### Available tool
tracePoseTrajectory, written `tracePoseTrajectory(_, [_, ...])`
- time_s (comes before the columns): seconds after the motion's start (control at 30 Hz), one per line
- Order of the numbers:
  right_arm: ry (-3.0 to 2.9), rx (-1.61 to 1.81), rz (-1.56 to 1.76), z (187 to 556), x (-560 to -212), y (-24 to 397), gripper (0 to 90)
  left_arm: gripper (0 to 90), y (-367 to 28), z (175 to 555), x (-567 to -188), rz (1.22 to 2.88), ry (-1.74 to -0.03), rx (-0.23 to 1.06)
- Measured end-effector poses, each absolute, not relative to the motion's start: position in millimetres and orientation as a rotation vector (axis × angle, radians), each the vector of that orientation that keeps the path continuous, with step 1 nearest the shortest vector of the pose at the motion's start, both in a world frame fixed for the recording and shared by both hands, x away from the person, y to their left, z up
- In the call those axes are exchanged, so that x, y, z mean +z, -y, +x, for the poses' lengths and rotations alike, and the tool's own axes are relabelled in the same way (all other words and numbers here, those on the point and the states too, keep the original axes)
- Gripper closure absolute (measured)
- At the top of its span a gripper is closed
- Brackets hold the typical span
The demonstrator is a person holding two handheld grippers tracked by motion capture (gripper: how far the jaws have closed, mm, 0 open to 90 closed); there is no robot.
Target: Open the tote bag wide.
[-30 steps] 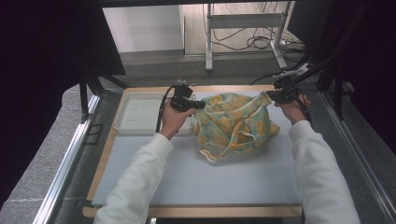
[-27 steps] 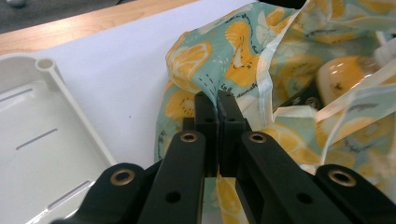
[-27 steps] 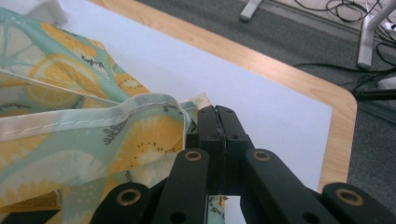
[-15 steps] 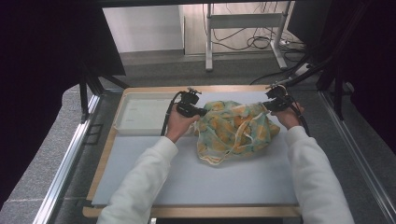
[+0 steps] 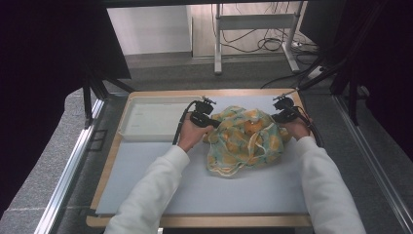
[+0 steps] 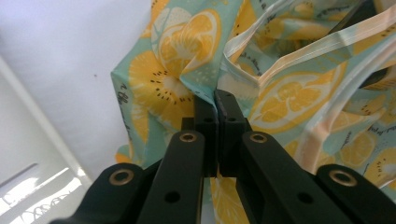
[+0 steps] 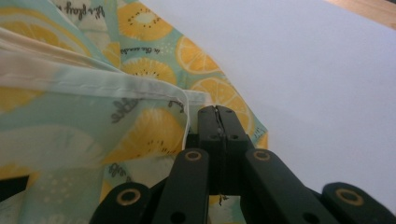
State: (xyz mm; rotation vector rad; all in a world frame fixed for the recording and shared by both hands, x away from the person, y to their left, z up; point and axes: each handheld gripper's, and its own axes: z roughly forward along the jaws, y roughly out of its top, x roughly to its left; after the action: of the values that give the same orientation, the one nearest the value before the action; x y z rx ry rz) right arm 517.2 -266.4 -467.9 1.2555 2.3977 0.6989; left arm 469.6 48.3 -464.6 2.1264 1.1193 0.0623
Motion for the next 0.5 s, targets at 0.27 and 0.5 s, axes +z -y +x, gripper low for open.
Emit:
tracePoseTrajectory(0.27, [-2.439,0.626,1.248,514,-485,266,89.5,89.2,-44,470,-476,2.173,-1.134,0.042])
tracePoseTrajectory(0.5, [-2.393,0.733,1.259,508,-474,279,89.5,88.4,-41,467,-474,2.165,-1.112,0.042])
